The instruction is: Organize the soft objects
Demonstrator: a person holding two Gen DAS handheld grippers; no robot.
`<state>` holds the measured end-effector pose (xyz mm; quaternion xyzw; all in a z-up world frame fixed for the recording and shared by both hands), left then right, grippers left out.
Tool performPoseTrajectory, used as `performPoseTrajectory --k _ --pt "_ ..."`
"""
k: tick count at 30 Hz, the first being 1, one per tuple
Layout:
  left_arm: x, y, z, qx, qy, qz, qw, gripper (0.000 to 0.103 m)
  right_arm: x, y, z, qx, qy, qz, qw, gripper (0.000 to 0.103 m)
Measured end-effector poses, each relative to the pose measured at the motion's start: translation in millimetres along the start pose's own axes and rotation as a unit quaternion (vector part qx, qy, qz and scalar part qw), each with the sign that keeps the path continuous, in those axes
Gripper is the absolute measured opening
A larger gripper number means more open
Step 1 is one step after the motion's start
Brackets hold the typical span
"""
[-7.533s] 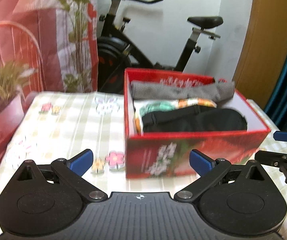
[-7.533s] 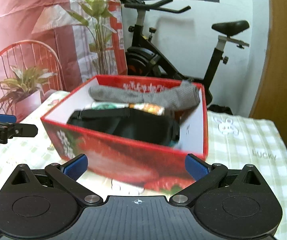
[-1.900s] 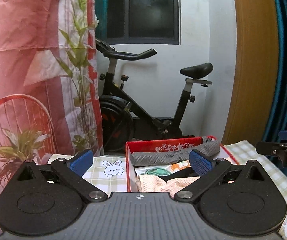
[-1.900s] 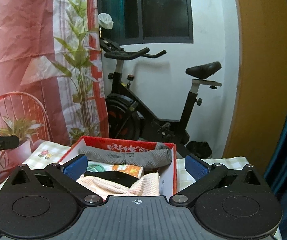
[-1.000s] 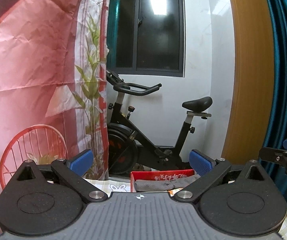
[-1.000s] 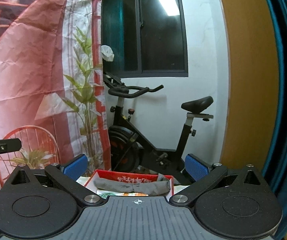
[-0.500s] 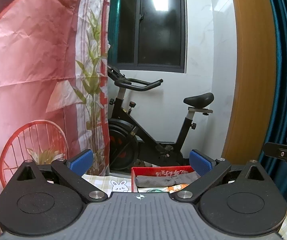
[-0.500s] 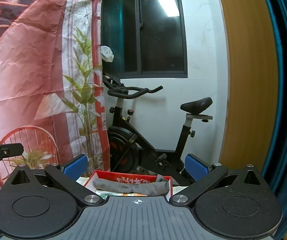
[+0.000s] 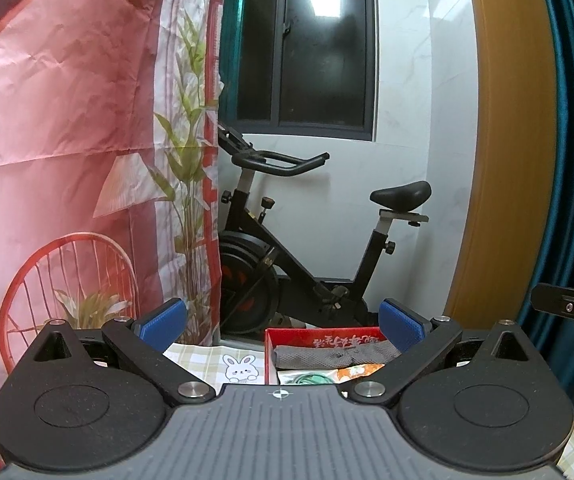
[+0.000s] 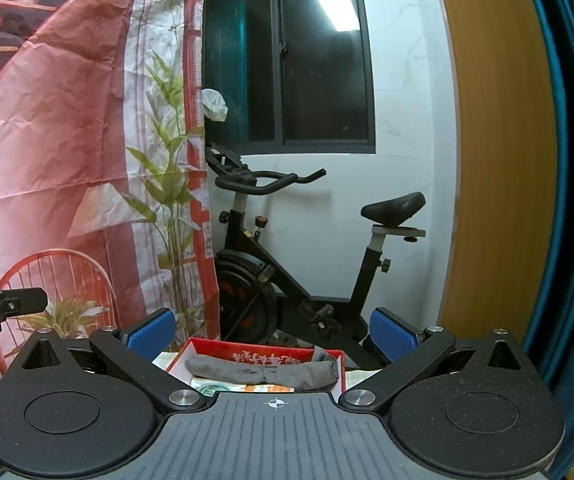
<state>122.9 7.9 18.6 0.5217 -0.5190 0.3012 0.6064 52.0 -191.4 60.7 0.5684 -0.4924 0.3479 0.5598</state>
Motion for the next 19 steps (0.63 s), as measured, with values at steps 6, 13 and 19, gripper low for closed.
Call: performPoseTrajectory --k 6,13,19 --pt "-1.0 -1.1 0.5 -0.001 0.002 -0.003 1.0000 0.103 0.2 0.1 -0.3 0.002 0.001 0.000 1.000 0.103" --pt "-2.0 -1.7 -1.1 -0.004 0.004 0.000 1.0000 0.103 -5.0 -4.6 -0.2 0.001 0.001 -0.003 1.000 0.103" --pt "-2.3 -2.7 -1.1 -0.006 0.002 0.002 1.0000 0.103 -7.6 -5.9 -0.9 0.002 0.003 -0.004 1.000 0.103"
Point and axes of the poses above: each gripper's, at about its wrist camera, not at the fingertips, and y roughly against the way its jaws point, z to its right, x to its top, the point moved 3 cm from there along -y, roughly the way its jaws point, and after that the axes turned 5 degrees about -y, right-handed, at the moved point
